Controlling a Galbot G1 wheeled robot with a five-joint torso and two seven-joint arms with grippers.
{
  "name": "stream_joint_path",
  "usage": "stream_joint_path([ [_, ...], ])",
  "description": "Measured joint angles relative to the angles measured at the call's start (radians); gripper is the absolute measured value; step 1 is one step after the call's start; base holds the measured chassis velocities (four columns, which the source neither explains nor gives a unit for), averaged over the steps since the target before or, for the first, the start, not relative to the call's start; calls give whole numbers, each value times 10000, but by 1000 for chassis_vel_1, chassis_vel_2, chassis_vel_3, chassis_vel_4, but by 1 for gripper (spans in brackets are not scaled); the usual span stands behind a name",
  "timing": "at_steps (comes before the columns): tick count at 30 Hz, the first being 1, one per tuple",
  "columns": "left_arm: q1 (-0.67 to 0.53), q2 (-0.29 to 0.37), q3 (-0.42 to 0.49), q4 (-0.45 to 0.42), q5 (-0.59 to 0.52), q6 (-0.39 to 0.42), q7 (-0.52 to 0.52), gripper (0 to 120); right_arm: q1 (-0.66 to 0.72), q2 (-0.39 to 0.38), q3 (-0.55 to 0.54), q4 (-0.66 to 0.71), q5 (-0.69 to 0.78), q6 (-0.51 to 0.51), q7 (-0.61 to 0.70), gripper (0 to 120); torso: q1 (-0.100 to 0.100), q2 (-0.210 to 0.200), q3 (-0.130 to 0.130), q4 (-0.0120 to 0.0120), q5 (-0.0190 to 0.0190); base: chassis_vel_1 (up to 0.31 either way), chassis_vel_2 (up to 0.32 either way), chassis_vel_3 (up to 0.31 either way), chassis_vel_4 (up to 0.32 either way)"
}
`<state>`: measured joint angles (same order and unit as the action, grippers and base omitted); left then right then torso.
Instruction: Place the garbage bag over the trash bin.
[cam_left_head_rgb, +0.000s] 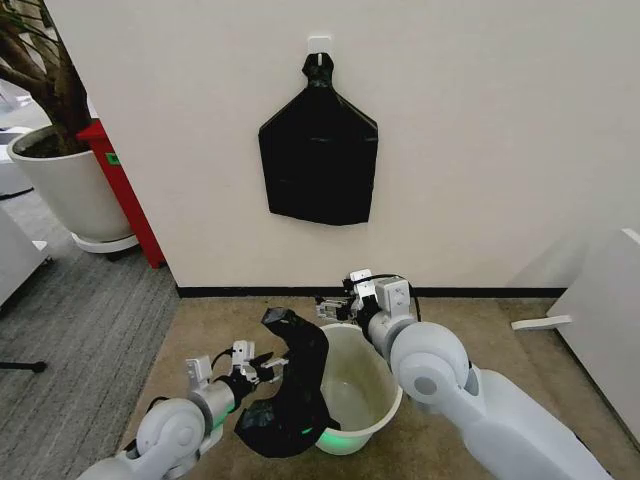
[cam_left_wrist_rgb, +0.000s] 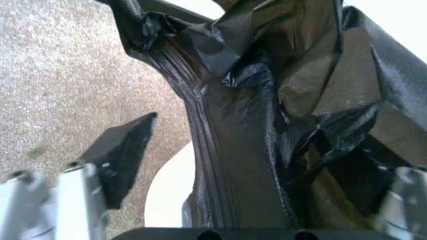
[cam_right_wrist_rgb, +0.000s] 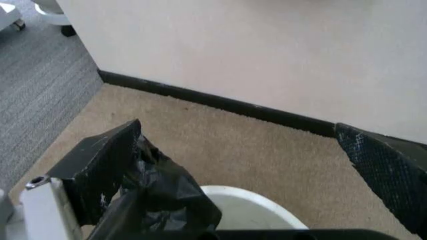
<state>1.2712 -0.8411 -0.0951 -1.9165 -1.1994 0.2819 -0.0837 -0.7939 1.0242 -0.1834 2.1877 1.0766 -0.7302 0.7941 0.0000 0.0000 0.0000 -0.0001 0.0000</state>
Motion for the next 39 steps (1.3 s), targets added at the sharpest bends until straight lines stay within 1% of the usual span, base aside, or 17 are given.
stream_joint_path([
  [3,-108,-64,167,149,74,0,-4,75,-45,17,-12,-11,-104,1,-96,100,0,0,0,0,0,0,0,0,0],
  [6,-139,-83,245,200,143,-1,-4,73,-40,29,-31,-23,-133,1,-126,100,0,0,0,0,-1,0,0,0,0],
  [8,-166,-97,334,242,275,-7,5,62,-6,38,-66,-42,-168,1,-172,100,0,0,0,0,0,0,0,0,0],
  [10,-173,-99,391,268,377,-11,26,55,32,40,-92,-56,-190,3,-202,100,0,0,0,0,0,0,0,0,0],
  [12,-182,-99,467,310,521,-31,65,46,82,47,-122,-58,-205,3,-242,100,0,0,-1,1,0,0,0,0,0],
  [14,-183,-98,476,319,549,-45,81,43,90,49,-129,-57,-208,3,-247,100,0,0,-2,1,1,0,0,0,0],
  [15,-182,-99,503,354,658,-58,125,37,117,61,-157,-57,-231,4,-261,100,0,0,-2,2,2,0,0,0,0],
  [17,-171,-100,535,413,757,-41,122,30,134,67,-181,-51,-269,4,-299,100,0,0,-2,-2,2,0,0,0,0],
  [18,-160,-104,551,437,818,-35,138,26,141,61,-189,-44,-301,4,-327,100,0,0,1,6,-1,0,0,0,0],
  [19,-161,-109,557,452,860,-35,152,22,150,60,-196,-23,-316,6,-350,100,0,1,-2,-2,-1,0,0,0,0],
  [20,-159,-111,558,474,891,-48,157,17,165,56,-197,4,-324,6,-363,100,0,0,-2,2,-1,0,0,0,0],
  [22,-155,-110,558,485,909,-48,157,15,177,52,-198,18,-325,6,-373,100,0,0,-1,3,2,0,0,0,0],
  [24,-144,-108,557,506,969,-49,154,8,223,33,-198,54,-325,6,-394,100,0,0,-2,2,2,0,0,0,0],
  [26,-127,-93,552,506,1002,-48,152,4,267,2,-193,73,-325,7,-414,100,0,0,-1,2,2,0,0,0,0],
  [33,-79,-80,452,417,1092,-51,94,4,368,-87,-161,143,-289,7,-511,100,0,0,0,-1,-2,0,0,0,0],
  [36,26,-93,311,169,1247,-105,-41,4,417,-113,-204,148,-139,7,-511,100,0,0,1,-1,-4,0,0,0,0],
  [39,131,-87,20,-267,1372,-127,-306,4,492,-100,-294,105,138,7,-466,100,0,0,0,-1,-2,0,0,0,0],
])
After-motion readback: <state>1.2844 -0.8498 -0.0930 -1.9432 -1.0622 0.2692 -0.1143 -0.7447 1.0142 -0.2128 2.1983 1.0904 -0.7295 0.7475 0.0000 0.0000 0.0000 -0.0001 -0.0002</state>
